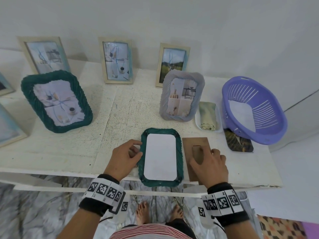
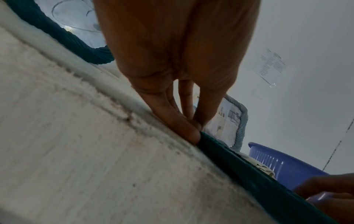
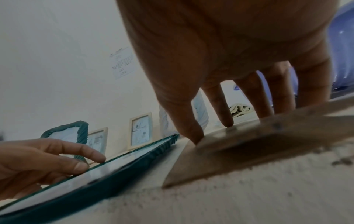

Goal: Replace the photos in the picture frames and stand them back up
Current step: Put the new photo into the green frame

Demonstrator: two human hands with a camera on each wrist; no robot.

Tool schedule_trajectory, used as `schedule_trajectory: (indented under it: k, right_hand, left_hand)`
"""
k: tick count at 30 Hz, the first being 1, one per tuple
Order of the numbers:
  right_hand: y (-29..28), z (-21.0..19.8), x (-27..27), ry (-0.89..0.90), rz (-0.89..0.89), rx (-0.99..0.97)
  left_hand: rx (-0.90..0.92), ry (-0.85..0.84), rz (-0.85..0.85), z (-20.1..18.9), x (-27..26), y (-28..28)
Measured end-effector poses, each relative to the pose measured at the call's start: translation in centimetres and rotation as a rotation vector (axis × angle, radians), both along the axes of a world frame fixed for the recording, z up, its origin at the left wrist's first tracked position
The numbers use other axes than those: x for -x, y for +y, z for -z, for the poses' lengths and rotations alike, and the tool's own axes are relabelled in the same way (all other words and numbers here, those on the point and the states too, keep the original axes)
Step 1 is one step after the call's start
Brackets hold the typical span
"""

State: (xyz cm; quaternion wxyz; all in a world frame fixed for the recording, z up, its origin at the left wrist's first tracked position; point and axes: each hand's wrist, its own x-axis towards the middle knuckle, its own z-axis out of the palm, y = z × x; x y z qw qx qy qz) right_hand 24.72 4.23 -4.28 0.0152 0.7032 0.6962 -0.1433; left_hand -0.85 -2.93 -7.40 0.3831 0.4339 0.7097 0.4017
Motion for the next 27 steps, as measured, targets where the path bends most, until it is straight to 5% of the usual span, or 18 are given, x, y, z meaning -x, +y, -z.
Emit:
schedule_trajectory:
  k: [13, 27]
  right_hand:
    - [-0.8, -2.3, 2.0, 0.306, 0.039, -0.149]
    - [-2.6, -0.1, 8.6, 0.184, -0.214, -0.113]
  left_hand:
    - [-0.011, -0.096, -0.035, 0.3, 0.1, -0.2]
    - [-0.015, -0.112, -0.036, 0.4, 0.0, -0.2]
